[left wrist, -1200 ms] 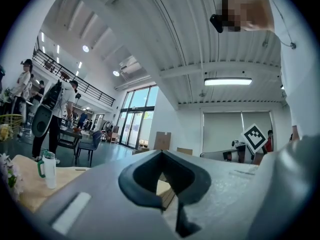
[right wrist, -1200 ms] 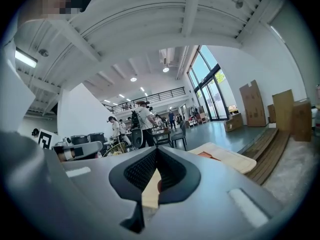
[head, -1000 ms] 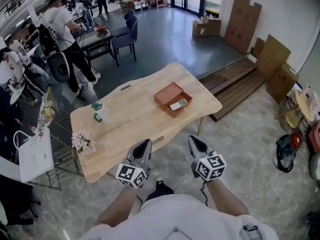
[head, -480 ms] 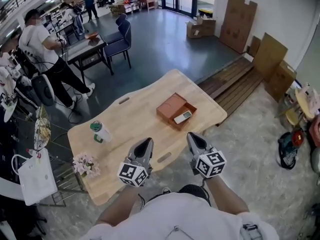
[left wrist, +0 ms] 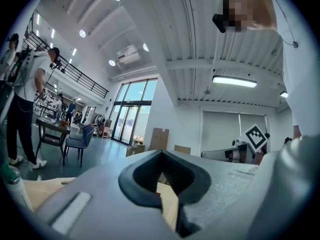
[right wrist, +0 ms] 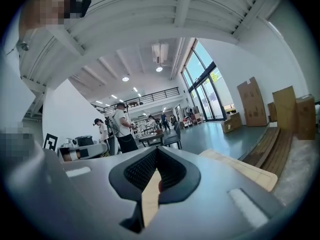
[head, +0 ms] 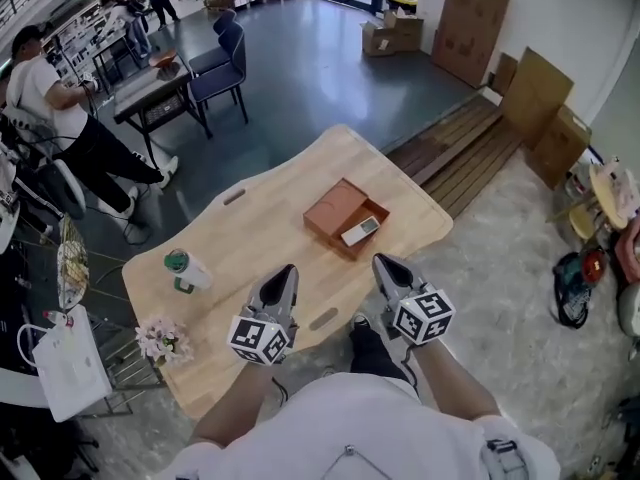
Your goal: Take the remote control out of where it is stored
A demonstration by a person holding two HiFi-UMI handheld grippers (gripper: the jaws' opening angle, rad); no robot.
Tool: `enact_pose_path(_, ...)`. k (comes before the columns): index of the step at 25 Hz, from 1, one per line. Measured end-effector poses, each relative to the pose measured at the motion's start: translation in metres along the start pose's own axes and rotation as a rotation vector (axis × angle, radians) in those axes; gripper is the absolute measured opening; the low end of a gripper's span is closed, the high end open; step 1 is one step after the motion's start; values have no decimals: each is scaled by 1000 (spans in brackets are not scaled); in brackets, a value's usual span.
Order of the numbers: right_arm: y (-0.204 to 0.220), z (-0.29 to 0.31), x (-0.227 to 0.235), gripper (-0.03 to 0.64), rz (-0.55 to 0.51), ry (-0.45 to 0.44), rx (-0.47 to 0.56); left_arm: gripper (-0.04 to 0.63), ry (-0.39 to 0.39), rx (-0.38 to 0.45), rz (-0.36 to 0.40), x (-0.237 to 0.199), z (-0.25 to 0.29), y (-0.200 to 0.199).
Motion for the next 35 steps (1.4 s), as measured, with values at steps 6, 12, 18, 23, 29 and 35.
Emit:
enact_pose_path(6,-16,55,34,28,-43,-80,-27,0,-64,3,4,-25,47,0)
enact_pose_path(12,-36,115,81,28,-67,-170,-69,0,-152,10,21,-47,98,-2)
enact_pose_path(18,-51,177,107,28,-83,-308,-117,2,-284,17,49,-66,131,-13)
enact_pose_path(23,-43,217,112,28,-88,-403,-154,1,-405,13,61,-78,125,-8)
enact_pose_path(29,-28,240,109,28,-108,-427,-196,0,-468,-9,37,-93,112,4)
enact_pose_path(35,26,263,131,36,-248,-447,-362,0,-490,-32,2,-105,104,22)
Point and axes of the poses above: the fingertips, and each gripper's own axes: z forward along the fingers, x to its right, y out of its underside, the point moved 3 cm from there along -z, backward along the fingers, and after that the axes turned 3 degrees about x, right-handed, at the moved point
